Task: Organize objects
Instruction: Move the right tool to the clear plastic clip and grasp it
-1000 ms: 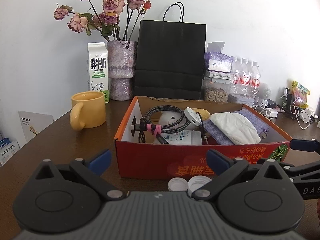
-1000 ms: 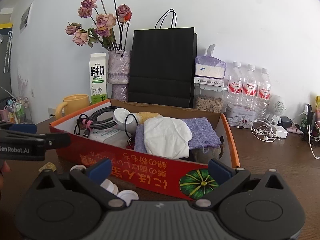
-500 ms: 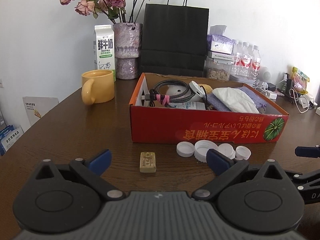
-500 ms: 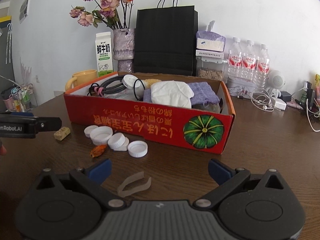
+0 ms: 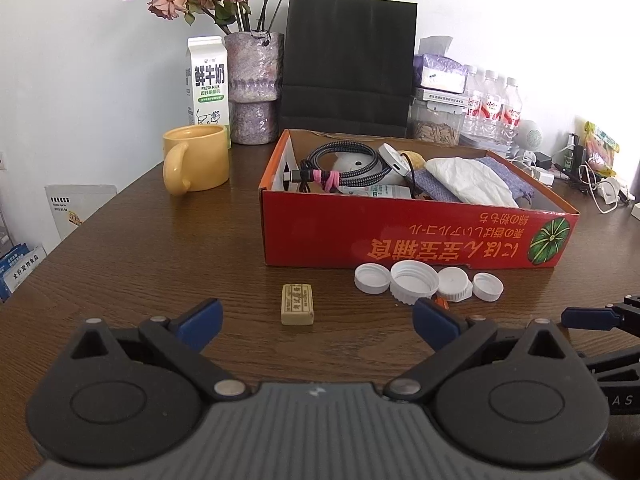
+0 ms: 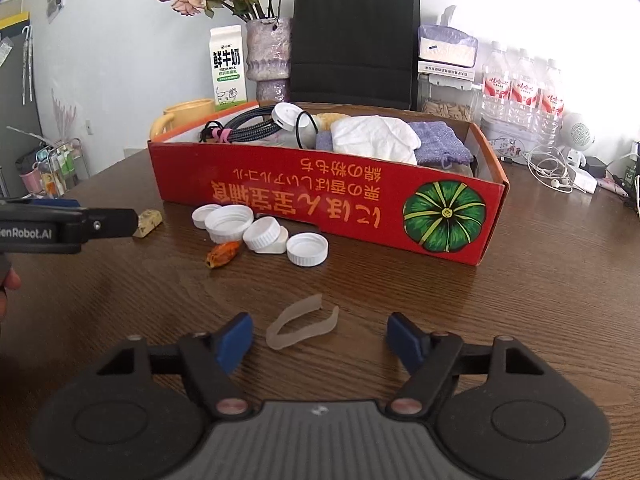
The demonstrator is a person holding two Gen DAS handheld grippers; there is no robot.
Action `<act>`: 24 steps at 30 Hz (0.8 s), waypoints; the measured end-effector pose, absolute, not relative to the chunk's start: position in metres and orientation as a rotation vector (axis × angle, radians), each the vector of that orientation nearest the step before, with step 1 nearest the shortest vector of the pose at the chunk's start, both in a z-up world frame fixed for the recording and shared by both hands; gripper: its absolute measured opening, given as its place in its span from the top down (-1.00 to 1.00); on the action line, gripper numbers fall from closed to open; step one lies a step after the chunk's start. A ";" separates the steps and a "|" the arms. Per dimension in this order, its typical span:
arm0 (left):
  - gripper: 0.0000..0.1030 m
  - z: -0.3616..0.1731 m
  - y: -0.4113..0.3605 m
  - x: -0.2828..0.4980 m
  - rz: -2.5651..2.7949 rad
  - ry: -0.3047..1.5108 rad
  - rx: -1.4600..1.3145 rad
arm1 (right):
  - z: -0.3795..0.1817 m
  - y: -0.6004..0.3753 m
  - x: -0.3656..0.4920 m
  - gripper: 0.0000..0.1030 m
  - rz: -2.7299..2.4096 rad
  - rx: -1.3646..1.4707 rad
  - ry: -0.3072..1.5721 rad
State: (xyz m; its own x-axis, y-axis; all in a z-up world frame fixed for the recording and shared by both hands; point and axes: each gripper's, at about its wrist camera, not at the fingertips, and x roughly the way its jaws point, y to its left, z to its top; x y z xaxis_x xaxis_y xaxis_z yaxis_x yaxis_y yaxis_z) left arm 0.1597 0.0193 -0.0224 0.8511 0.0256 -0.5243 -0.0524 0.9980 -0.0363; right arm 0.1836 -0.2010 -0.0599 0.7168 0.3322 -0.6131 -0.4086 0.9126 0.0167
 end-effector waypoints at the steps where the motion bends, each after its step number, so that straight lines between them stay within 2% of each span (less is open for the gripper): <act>1: -1.00 -0.023 0.019 0.160 0.041 0.554 -0.050 | -0.060 -0.200 0.183 -0.30 0.415 -0.123 0.652; 3: -1.00 -0.023 0.019 0.161 0.040 0.560 -0.050 | -0.059 -0.199 0.182 -0.13 0.426 -0.126 0.647; 5: -1.00 -0.024 0.019 0.161 0.040 0.564 -0.051 | -0.058 -0.196 0.181 0.27 0.446 -0.128 0.636; 6: -1.00 -0.024 0.019 0.161 0.042 0.567 -0.051 | -0.057 -0.195 0.181 0.36 0.450 -0.130 0.634; 8: -1.00 -0.024 0.019 0.162 0.044 0.571 -0.052 | -0.057 -0.194 0.181 0.66 0.454 -0.131 0.633; 13: -1.00 -0.026 0.019 0.164 0.044 0.582 -0.051 | -0.055 -0.197 0.179 0.93 0.469 -0.110 0.616; 24: -1.00 -0.028 0.019 0.177 0.059 0.615 -0.045 | -0.046 -0.219 0.182 0.93 0.421 -0.030 0.518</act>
State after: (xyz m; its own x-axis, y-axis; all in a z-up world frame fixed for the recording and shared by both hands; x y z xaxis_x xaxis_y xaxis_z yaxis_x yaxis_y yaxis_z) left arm 0.1771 0.0190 -0.0276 0.8154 0.0424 -0.5774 -0.0690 0.9973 -0.0243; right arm 0.1820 -0.2186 -0.0462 0.7856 0.3827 -0.4862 -0.3979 0.9142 0.0767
